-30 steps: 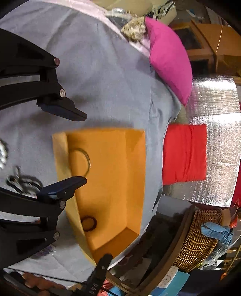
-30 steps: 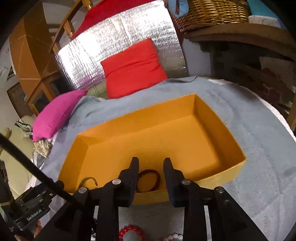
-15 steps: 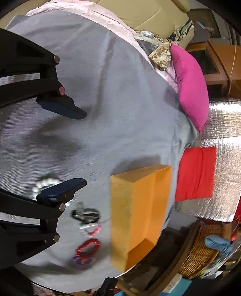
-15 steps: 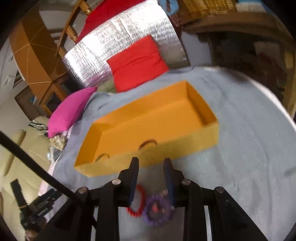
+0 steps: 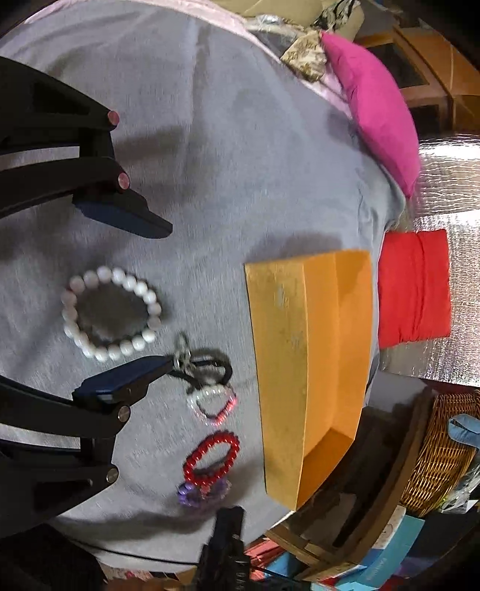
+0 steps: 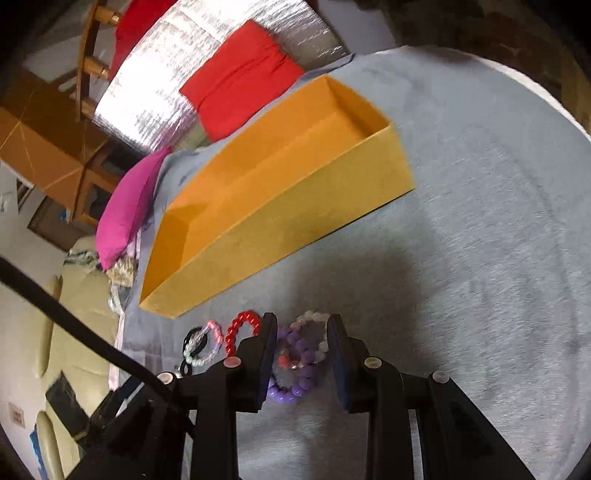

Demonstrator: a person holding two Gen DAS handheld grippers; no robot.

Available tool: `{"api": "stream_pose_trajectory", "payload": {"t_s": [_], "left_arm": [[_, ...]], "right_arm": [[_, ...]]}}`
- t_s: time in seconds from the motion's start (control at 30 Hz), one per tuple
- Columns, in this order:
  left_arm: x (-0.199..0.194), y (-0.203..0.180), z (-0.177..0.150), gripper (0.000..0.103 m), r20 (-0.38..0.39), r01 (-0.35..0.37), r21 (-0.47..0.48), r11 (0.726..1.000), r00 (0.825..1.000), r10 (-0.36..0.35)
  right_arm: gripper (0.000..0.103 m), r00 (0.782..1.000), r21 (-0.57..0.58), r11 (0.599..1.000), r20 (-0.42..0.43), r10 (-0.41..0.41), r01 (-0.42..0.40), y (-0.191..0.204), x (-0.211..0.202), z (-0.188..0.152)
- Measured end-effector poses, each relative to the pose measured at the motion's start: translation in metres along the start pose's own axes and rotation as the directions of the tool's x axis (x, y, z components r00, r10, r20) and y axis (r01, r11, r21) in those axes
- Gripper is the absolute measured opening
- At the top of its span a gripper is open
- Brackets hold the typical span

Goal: Organize jewelry
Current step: 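Move left tool toward black hair tie while right tool moves toward purple bead bracelet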

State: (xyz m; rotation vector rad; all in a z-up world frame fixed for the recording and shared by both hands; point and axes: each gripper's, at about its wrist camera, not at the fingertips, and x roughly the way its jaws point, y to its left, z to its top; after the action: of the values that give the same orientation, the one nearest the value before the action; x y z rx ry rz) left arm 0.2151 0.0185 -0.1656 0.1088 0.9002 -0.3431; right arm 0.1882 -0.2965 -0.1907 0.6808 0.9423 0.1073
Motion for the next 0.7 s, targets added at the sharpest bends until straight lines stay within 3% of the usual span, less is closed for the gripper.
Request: {"api": "stream_pose_trajectory", "payload": {"t_s": [0.17,0.3,0.47,0.6,0.7], "left_arm": [[0.002,-0.010,0.003,0.067,0.009,0.026,0.010,1.000,1.000,-0.026],[0.006,-0.017,0.006,0.067,0.015,0.057,0.012,0.998,0.998,-0.057],[0.014,-0.028,0.011,0.066,0.010,0.105,0.021,0.994,0.994,-0.105],[0.025,-0.036,0.018,0.062,-0.003,0.143,0.015,0.990,0.990,-0.143],[0.036,-0.042,0.023,0.061,-0.015,0.137,0.017,0.990,0.991,-0.136]], "right_arm": [[0.030,0.997,-0.030,0.999,-0.068,-0.028,0.026,0.003,0.015,-0.009],[0.030,0.992,-0.101,0.990,-0.068,-0.103,0.095,0.010,0.022,-0.017],[0.011,0.976,-0.199,0.957,-0.013,-0.219,0.212,0.028,0.026,-0.025],[0.011,0.969,-0.197,0.949,0.044,-0.243,0.247,0.034,0.021,-0.028],[0.011,0.973,-0.153,0.962,0.076,-0.219,0.229,0.029,0.011,-0.024]]}}
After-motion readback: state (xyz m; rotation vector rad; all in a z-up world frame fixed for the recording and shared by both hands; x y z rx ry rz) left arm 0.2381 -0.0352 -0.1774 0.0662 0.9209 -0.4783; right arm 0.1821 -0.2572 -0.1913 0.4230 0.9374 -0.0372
